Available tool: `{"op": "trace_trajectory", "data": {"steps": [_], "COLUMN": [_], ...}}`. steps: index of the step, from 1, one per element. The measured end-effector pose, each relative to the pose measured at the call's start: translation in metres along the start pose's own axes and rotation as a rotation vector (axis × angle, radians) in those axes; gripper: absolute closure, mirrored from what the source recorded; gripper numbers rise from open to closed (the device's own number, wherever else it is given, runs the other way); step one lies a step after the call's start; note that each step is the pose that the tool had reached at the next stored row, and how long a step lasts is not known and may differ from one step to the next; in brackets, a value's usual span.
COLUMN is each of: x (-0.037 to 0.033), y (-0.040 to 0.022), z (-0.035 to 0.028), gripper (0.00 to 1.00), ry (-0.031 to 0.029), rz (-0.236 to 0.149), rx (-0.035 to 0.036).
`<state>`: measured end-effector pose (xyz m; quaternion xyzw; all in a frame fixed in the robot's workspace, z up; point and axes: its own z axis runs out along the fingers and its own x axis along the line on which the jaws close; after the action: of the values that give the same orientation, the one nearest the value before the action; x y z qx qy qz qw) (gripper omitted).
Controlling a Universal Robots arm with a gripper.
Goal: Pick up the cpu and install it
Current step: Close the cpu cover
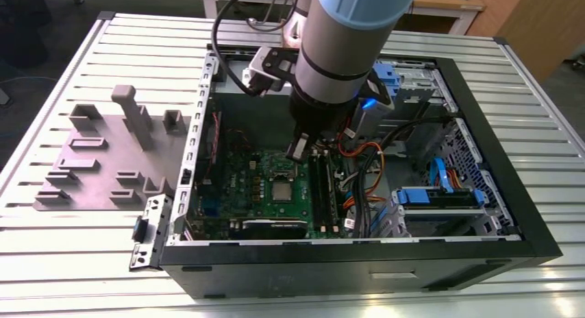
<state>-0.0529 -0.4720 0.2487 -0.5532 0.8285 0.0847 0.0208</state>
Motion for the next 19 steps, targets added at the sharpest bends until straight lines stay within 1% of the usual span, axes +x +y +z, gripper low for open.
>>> {"op": "trace_trajectory", "data": {"steps": [2, 19], "x": [0.0012, 0.0041], "y": [-0.0005, -0.0017], "z": [-0.0002, -0.0007], "gripper": [0.89, 0.89], "ry": [0.0000, 0.0000], "rz": [0.000, 0.000], "rx": [0.0000, 0.0000]}}
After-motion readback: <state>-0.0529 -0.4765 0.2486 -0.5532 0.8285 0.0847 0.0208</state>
